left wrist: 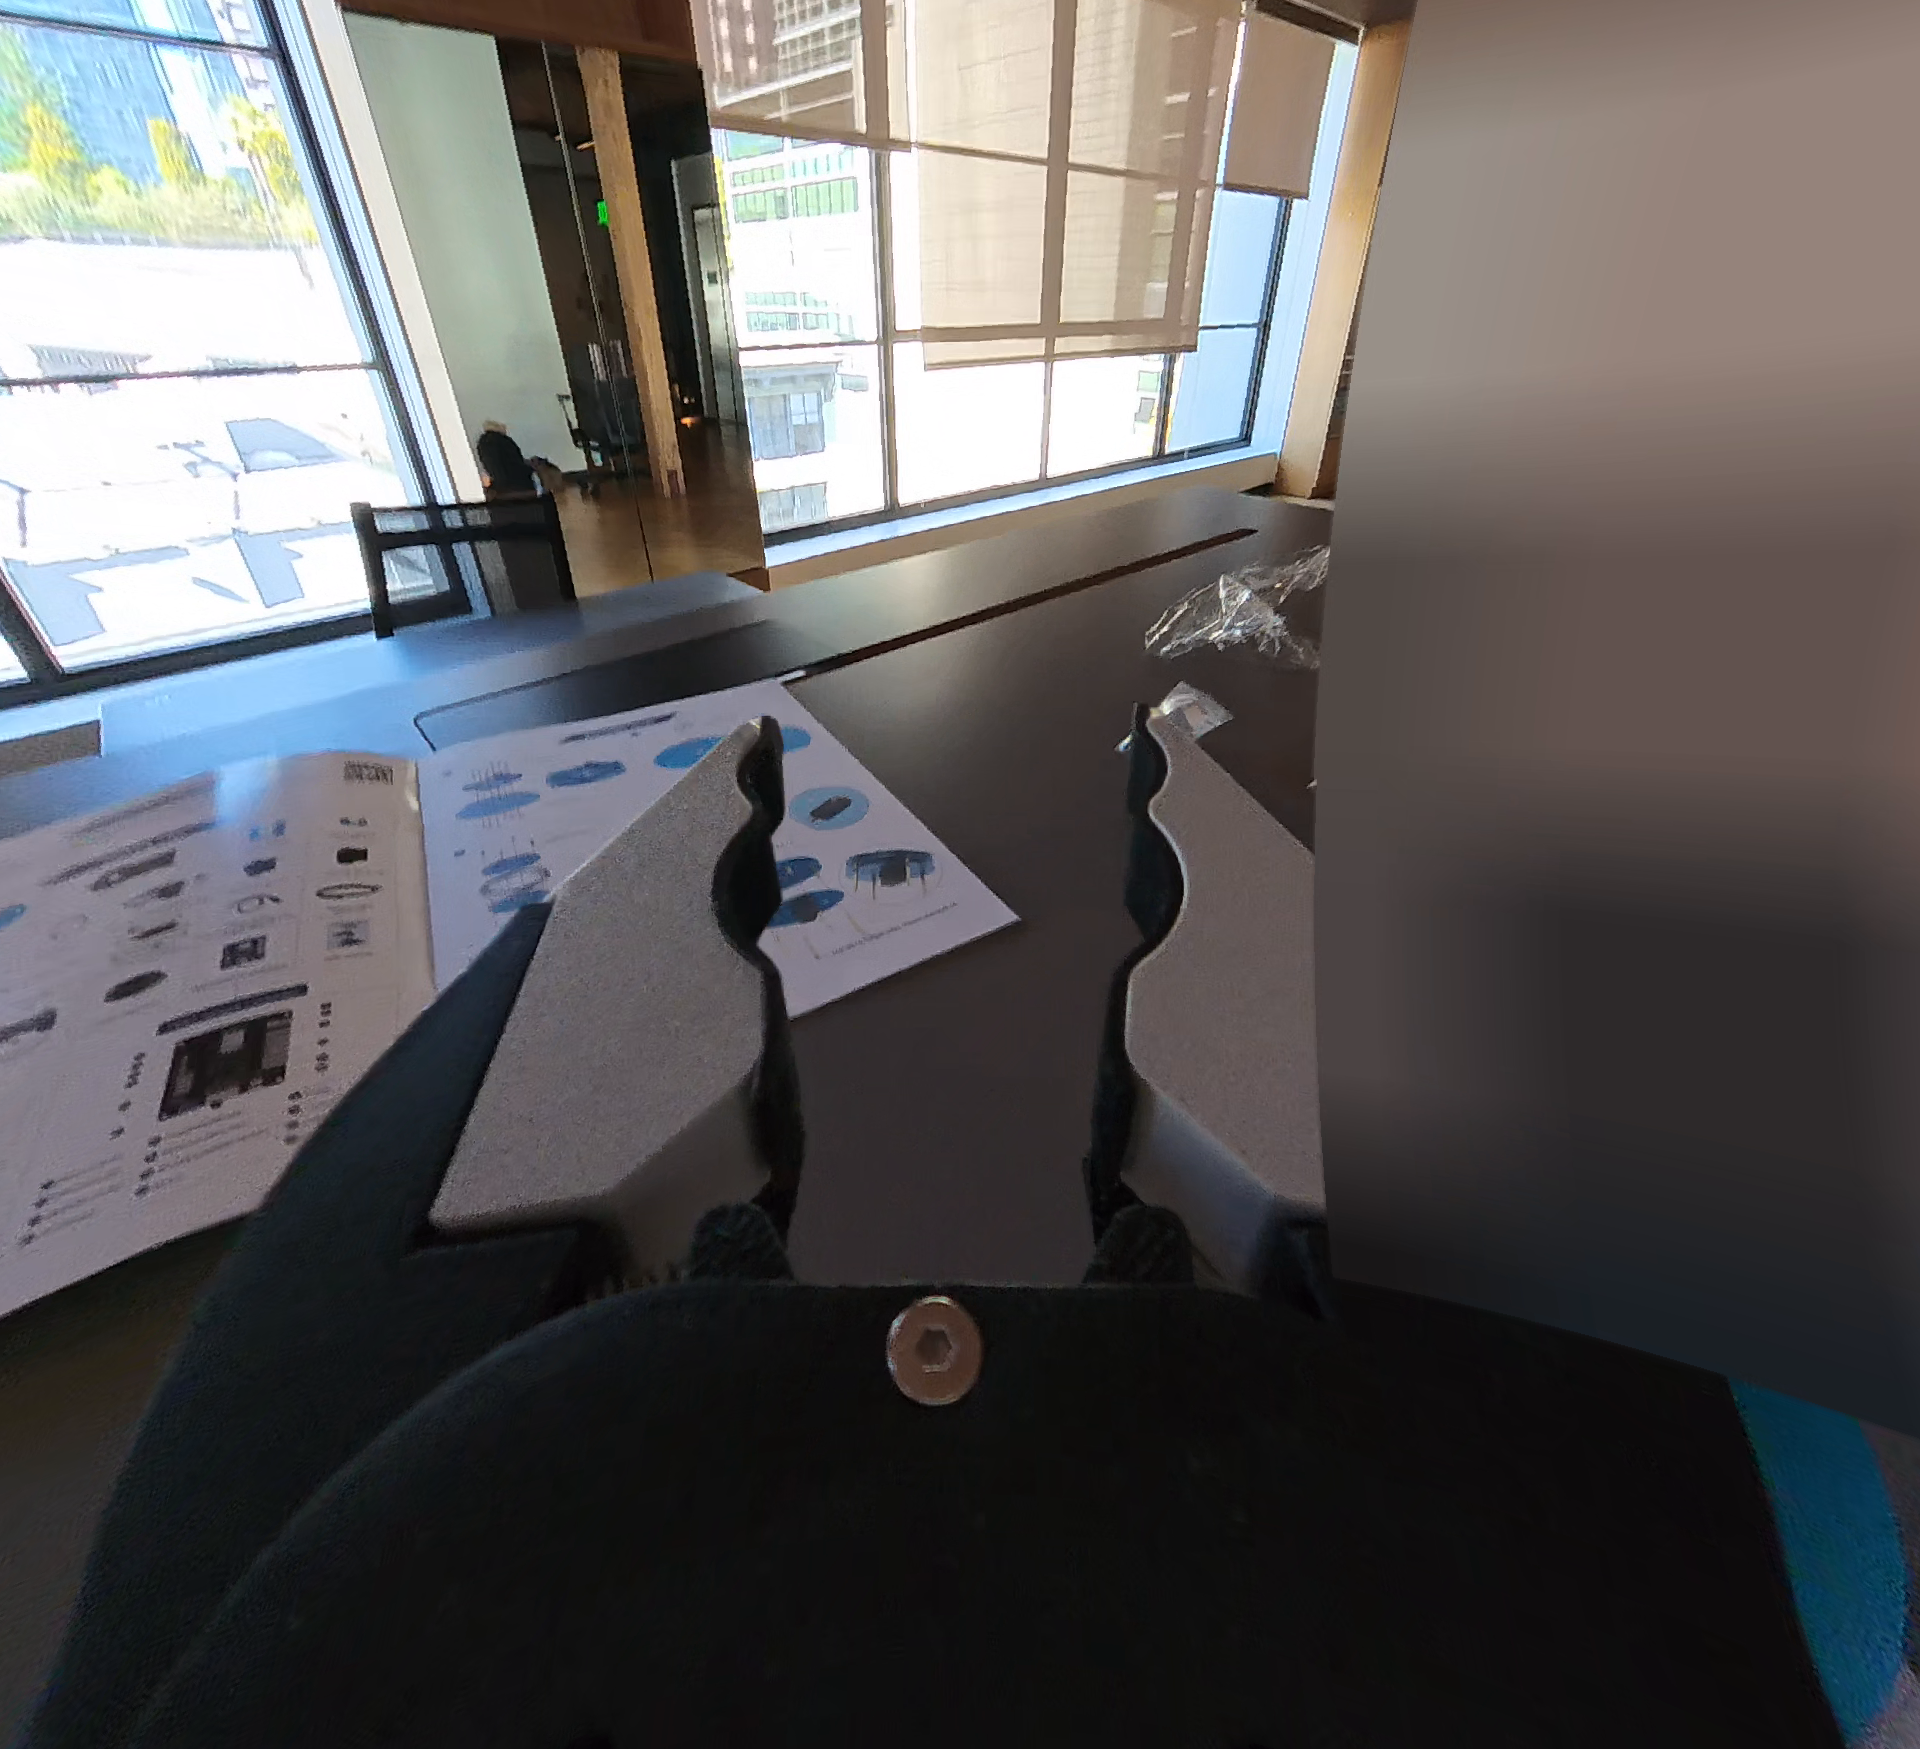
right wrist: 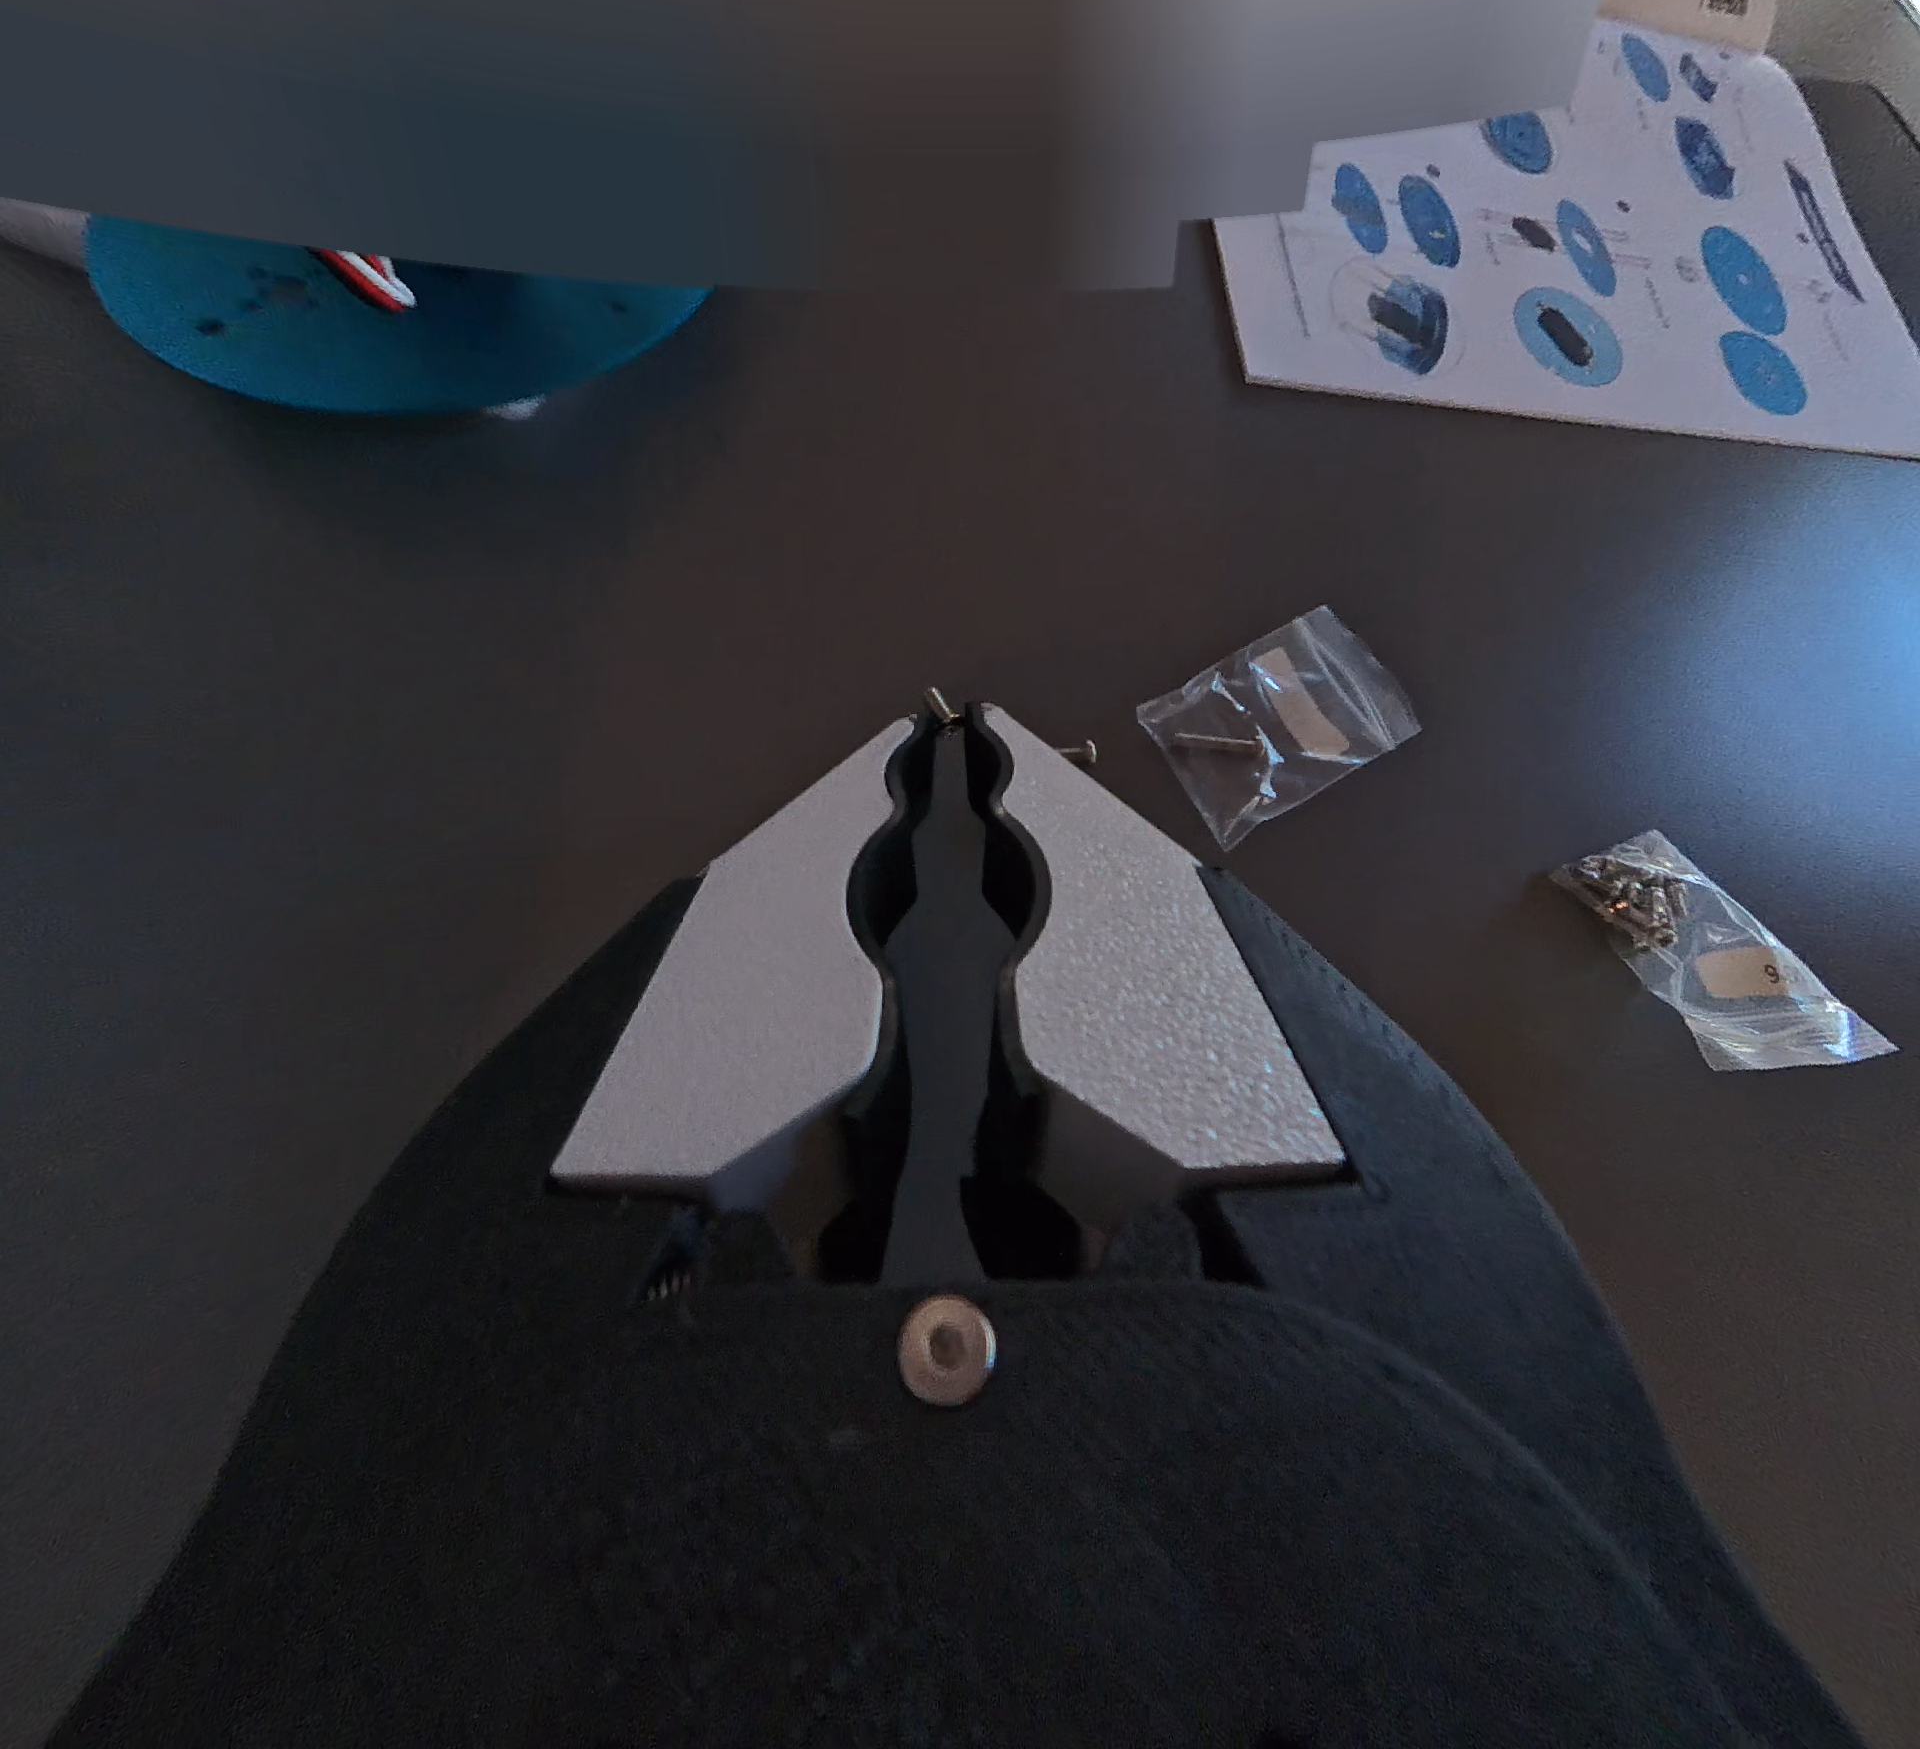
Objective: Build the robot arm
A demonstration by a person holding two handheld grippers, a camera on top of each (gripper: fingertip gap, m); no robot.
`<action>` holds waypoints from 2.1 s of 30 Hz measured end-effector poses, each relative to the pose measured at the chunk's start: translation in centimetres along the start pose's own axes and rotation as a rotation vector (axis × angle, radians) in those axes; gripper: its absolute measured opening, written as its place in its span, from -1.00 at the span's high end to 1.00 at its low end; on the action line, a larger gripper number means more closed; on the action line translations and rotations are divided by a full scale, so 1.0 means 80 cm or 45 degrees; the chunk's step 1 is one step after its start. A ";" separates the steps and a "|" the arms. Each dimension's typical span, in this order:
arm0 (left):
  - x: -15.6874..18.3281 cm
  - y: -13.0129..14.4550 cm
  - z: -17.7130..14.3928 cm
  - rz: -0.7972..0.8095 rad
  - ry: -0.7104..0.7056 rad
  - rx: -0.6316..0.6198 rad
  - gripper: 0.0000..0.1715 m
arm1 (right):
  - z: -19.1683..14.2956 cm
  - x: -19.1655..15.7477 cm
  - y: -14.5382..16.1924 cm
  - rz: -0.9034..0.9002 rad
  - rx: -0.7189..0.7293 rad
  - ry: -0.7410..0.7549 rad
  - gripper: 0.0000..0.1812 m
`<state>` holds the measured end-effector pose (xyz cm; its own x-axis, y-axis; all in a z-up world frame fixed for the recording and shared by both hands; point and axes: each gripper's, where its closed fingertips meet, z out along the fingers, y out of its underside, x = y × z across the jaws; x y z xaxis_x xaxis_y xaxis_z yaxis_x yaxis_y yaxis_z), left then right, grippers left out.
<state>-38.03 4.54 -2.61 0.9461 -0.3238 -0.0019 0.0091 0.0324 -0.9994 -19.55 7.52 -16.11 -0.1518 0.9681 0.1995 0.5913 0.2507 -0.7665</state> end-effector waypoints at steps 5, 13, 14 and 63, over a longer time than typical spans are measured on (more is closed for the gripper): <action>0.034 -0.027 -0.023 0.093 0.056 0.046 0.28 | 0.002 -0.003 0.001 0.082 0.043 -0.052 0.95; 0.118 0.046 -0.121 0.209 -0.144 -0.201 0.32 | 0.003 -0.004 0.001 0.319 0.114 -0.168 0.95; 0.133 0.057 -0.125 0.217 -0.157 -0.223 0.30 | 0.003 -0.003 0.001 0.332 0.118 -0.165 0.95; 0.145 0.088 -0.078 1.121 -0.355 -0.845 1.00 | 0.000 -0.022 -0.029 0.196 0.189 -0.154 0.95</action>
<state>-28.99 -4.88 -9.86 0.5788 -0.2120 -0.7874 -0.7890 -0.3898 -0.4750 -20.66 5.21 -14.66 -0.1676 0.9858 0.0056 0.4930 0.0888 -0.8655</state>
